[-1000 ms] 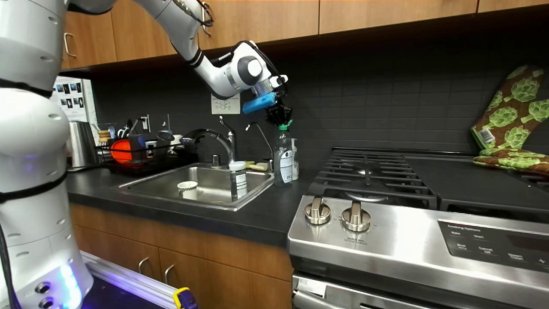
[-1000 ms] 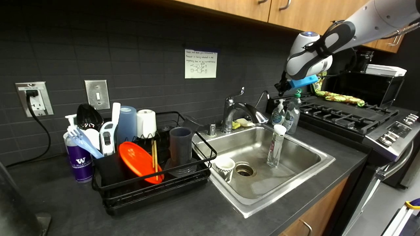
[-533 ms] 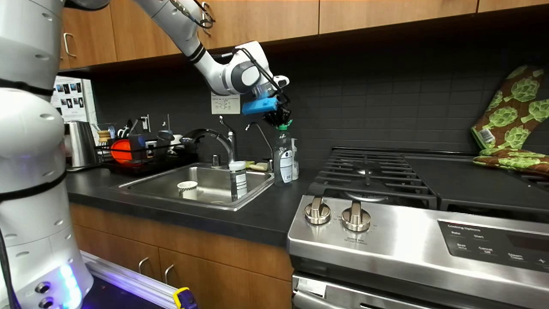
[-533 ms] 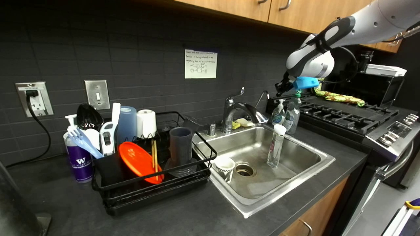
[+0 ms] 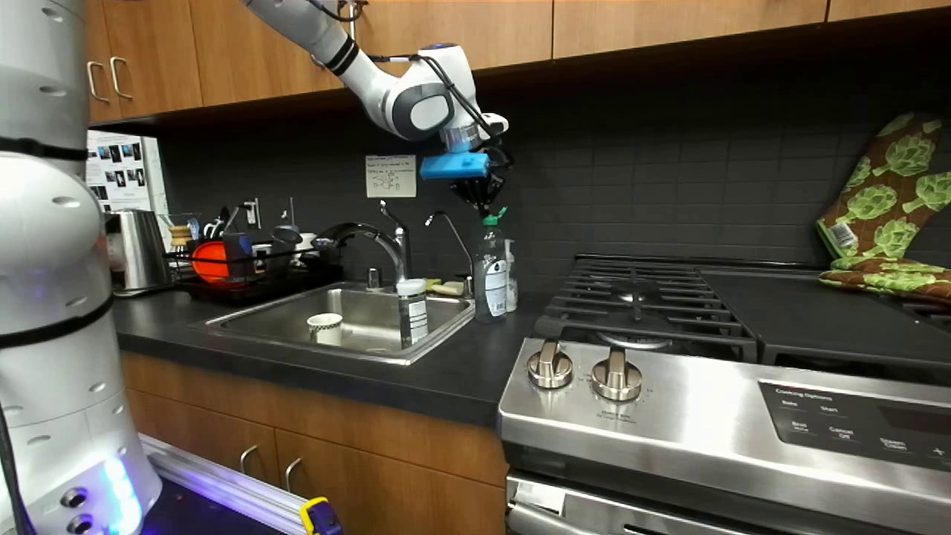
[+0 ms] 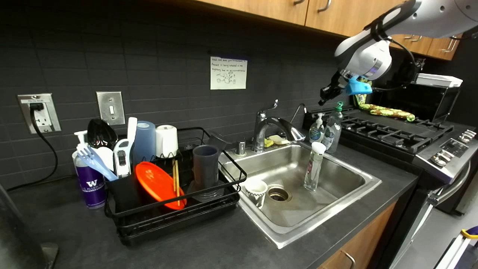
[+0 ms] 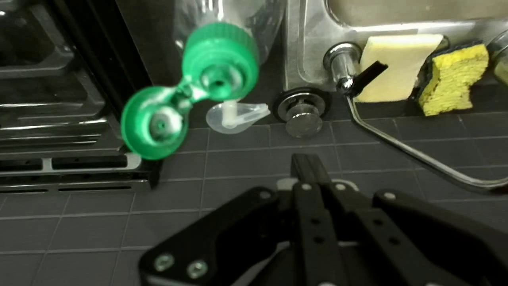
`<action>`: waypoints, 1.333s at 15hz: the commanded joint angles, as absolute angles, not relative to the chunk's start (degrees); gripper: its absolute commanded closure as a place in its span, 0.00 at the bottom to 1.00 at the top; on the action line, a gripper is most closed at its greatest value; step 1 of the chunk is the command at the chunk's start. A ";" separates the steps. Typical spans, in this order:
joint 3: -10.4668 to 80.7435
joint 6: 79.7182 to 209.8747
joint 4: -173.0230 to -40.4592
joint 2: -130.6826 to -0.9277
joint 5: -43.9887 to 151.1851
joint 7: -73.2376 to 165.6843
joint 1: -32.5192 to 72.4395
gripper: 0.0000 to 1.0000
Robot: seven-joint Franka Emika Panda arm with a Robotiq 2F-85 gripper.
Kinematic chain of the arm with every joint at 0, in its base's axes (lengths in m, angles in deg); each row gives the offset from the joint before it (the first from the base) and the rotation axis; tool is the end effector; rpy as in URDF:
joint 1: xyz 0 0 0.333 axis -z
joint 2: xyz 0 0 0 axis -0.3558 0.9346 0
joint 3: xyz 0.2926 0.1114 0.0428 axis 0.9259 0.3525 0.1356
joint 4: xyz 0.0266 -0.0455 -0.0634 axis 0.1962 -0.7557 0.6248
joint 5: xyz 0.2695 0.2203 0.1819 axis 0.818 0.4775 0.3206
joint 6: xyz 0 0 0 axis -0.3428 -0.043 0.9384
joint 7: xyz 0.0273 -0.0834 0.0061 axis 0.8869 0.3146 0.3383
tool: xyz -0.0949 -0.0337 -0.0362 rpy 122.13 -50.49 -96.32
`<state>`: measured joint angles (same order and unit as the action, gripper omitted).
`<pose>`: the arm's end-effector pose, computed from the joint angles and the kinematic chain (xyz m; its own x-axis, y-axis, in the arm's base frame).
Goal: Turn the small faucet to the left, then tap the soap bottle
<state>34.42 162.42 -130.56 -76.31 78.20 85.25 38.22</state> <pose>0.5638 -0.2382 0.4540 0.8374 -0.0579 0.5436 -0.0711 -0.9975 0.0032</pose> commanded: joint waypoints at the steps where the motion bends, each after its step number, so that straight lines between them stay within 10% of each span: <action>1: 32.53 154.45 -131.64 -79.40 78.90 90.97 38.22 1.00; 20: 26.21 132.97 -135.81 -89.55 77.56 102.86 36.17 1.00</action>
<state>27.71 134.70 -132.85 -85.49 78.89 101.27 37.51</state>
